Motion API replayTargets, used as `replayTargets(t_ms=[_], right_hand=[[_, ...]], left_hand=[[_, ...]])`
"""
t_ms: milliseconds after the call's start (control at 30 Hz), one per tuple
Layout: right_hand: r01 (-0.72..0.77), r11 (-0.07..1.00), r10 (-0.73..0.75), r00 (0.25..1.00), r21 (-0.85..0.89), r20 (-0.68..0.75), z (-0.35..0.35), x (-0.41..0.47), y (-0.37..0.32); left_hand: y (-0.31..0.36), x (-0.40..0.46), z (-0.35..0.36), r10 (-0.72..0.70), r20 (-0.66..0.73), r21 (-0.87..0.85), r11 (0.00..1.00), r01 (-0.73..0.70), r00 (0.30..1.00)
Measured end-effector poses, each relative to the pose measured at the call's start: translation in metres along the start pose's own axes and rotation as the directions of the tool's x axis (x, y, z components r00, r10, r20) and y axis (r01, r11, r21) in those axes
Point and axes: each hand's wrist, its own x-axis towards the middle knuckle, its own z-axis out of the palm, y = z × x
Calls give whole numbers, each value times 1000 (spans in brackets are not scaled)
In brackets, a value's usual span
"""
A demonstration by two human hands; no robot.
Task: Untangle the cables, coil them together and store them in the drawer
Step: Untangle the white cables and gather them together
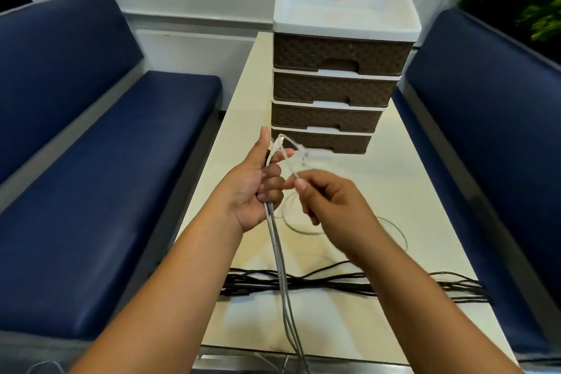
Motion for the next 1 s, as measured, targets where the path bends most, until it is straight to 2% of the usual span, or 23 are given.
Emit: replayTargets(t_ms=[200,400,600,667,700,733,767,800,833,900,933,1000], right_hand=[[-77,990,81,996,-114,34,8,-26,24],[-131,975,164,969,-182,182,15,-42,44],[-303,953,275,889,20,366,-8,-30,49],[-418,891,368,893,174,260,-24,-18,58],[-438,870,418,899,226,132,-30,-10,68],[-428,890,436,900,156,-19,-36,-1,80],[-416,908,406,903,-45,-142,-40,6,93],[-410,874,366,908,-261,-202,-41,13,106],[-390,824,337,920,-411,-199,-38,18,116],[-318,716,333,938,-621,-96,-27,23,135],[-256,623,328,943,-739,-51,-19,23,143],[-127,458,221,975,-880,-26,-7,21,157]], left_hand=[[-4,9,7,112,-13,61,992,-111,994],[-12,17,6,181,-71,28,983,-179,981],[-8,15,0,155,12,-88,984,-154,988],[-5,11,-3,148,29,-101,984,-145,988],[-4,9,-5,153,40,-83,985,-149,987],[-4,8,-7,160,52,-59,986,-157,986],[-3,7,-9,165,62,-40,986,-162,984],[-3,6,-11,167,71,-32,986,-165,983],[-3,5,-12,168,80,-35,986,-166,983],[-3,3,-13,162,92,-50,986,-158,982],[-3,2,-14,156,97,-57,987,-151,983],[-3,0,-15,145,109,-65,988,-139,983]])
